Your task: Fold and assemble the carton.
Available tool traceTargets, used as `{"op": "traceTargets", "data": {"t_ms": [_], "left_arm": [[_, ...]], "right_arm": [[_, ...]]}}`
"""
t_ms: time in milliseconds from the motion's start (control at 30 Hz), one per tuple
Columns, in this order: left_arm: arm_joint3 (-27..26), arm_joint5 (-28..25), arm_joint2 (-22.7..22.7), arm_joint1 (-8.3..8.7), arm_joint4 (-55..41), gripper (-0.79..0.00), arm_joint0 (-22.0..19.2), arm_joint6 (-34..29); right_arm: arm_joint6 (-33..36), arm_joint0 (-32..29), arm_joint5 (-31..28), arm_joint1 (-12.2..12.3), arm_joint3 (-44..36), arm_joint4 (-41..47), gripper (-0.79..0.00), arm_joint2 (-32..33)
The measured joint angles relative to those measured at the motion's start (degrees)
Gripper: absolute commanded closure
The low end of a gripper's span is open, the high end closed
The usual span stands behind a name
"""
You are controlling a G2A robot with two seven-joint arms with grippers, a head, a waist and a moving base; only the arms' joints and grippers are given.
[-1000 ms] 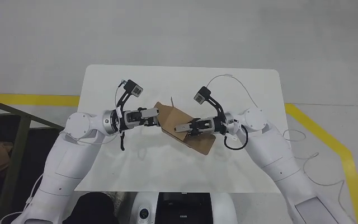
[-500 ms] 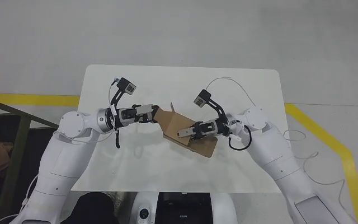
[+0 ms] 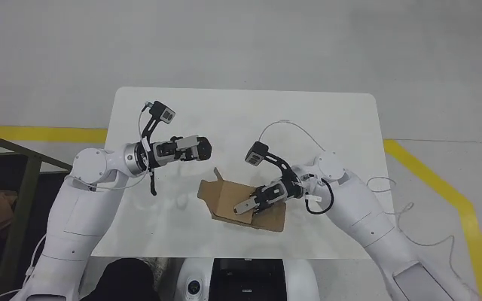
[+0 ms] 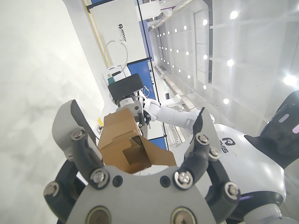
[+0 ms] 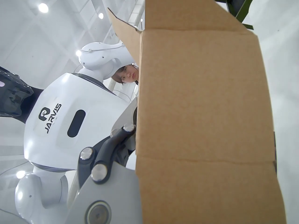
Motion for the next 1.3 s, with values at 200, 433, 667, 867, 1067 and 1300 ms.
{"op": "traceTargets", "data": {"t_ms": [200, 433, 667, 867, 1067, 1300], "left_arm": [[0.88, -0.75, 2.68, -0.45, -0.45, -0.785, -1.51, 0.11], [1.50, -0.98, 4.12, -0.77, -2.45, -0.785, -2.59, -0.80], [1.16, -0.93, 4.84, -1.05, -5.04, -0.785, -2.34, -0.65], [0.71, -0.12, 4.35, -0.95, -5.09, -0.785, -1.13, -0.87], [-0.09, 0.28, 3.93, -0.93, -5.57, -0.785, -0.09, -0.64], [-0.95, 0.74, 3.06, -0.83, -5.69, -0.785, 0.28, -0.71]], "right_arm": [[0.00, 1.52, -0.37, -0.03, -0.10, 2.68, 0.000, -3.71], [0.00, 2.83, -0.36, 0.20, 0.19, 3.76, 0.000, -6.08], [-0.04, 3.31, -0.41, 0.13, 3.35, 3.10, 0.000, -5.12], [-0.93, 2.62, -1.30, 0.20, 5.23, 3.05, 0.000, -3.12], [-0.90, 2.37, -1.27, 0.08, 4.69, 2.48, 0.000, -2.08], [-1.20, 2.55, -1.56, -0.22, 4.60, 1.27, 0.000, -1.49]]}}
